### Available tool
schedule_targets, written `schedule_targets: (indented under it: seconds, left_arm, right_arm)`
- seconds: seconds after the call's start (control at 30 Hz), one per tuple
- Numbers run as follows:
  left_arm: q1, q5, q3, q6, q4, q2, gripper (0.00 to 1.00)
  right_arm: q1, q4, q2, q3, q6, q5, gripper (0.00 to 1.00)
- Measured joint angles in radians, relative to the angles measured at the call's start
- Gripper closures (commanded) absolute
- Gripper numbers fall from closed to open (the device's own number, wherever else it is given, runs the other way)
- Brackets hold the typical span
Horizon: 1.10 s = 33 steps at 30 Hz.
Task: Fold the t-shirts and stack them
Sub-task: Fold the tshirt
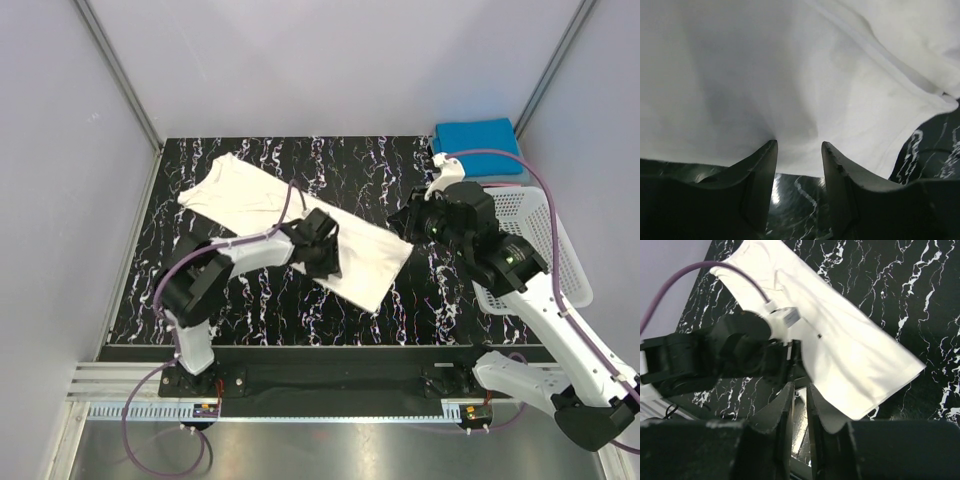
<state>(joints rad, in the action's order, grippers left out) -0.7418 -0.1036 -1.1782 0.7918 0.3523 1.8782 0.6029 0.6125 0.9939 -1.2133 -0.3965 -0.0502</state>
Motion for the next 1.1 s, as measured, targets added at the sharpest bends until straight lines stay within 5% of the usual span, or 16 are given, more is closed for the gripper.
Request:
schedule_targets:
  seconds: [0.27,0.5,0.77,1.1]
  left_arm:
    - [-0.007,0.167,0.226,0.055,0.195,-0.248,0.45]
    - [0.105,0.270,0.215,0.026,0.326,-0.365,0.43]
    - [0.394,0.294,-0.124,-0.103,0.342,-0.248,0.44]
    - [0.531,0.356,-0.593,-0.132,0.373,0.177,0.51]
  right_arm:
    - [0.000,0.014,0.110,-0.015,0.007,0.010,0.75]
    - [-0.001,-0.003,0.230,-0.015,0.033,0.078,0.66]
    - [-0.023,-0.001,0.463,-0.005,0.081,0.167,0.62]
    - [-0.040,-0.043,0.491,0.017,0.077,0.175,0.66]
